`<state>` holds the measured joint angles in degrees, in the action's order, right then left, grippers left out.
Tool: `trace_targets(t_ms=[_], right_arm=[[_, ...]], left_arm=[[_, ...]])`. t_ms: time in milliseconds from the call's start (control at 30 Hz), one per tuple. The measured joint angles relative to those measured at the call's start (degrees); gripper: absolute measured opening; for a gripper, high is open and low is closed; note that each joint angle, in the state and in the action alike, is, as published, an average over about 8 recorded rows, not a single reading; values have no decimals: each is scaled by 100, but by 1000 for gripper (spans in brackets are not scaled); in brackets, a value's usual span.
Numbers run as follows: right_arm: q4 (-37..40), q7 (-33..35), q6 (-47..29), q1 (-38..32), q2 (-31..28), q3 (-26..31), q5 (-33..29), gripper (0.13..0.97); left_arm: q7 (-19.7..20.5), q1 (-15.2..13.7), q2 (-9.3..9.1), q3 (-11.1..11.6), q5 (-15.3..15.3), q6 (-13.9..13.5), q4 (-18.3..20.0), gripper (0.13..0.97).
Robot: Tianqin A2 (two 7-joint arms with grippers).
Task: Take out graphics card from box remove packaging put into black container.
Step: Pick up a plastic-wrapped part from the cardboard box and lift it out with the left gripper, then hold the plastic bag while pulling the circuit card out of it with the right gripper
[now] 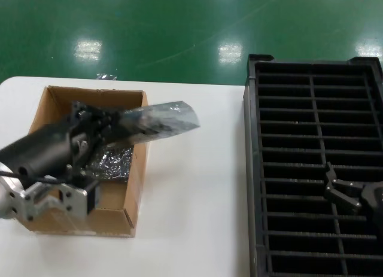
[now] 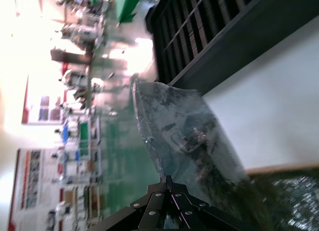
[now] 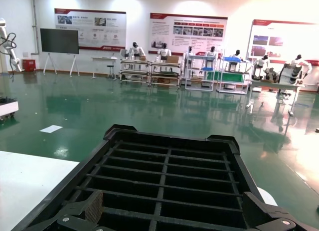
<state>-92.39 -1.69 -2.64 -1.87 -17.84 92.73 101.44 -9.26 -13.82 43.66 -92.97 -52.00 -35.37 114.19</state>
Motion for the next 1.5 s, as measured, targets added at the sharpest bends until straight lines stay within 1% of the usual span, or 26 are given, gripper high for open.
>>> trace_targets(t_ms=[133,233,467,667,767,867,967,1200,1333,1467,1500], right_arm=[[0,0,0,0,0,0,0,966],[0,0,0,0,0,0,0,966],[-81,11,-64,-51,42,54,5,966],[-367,31,7,-207,142,443,-46,964],[-499,71,147,-311,152,781,-45,961],[-591,147,350,-461,44,1237,112,959],[-651,277,630,-690,-215,1829,516,943],[-697,709,1305,-1381,-929,3222,1770,894],[-619,947,1486,-1749,-1106,3769,2206,829],[-442,1145,1553,-2097,-1148,4177,2474,764],[-388,1187,1561,-2179,-1146,4261,2526,764]], left_arm=[[-198,50,66,-182,-157,18,20,139],[-276,65,90,-251,-216,30,20,139],[-296,70,95,-268,-231,34,18,139],[-296,70,95,-269,-231,34,18,139],[-296,70,95,-268,-231,34,18,139],[-296,69,95,-268,-231,34,18,139],[-296,69,95,-268,-231,34,18,139],[-296,69,95,-268,-231,33,19,139],[-296,69,95,-268,-231,33,19,139],[-296,69,95,-268,-231,33,19,139],[-296,69,95,-268,-231,33,19,139]])
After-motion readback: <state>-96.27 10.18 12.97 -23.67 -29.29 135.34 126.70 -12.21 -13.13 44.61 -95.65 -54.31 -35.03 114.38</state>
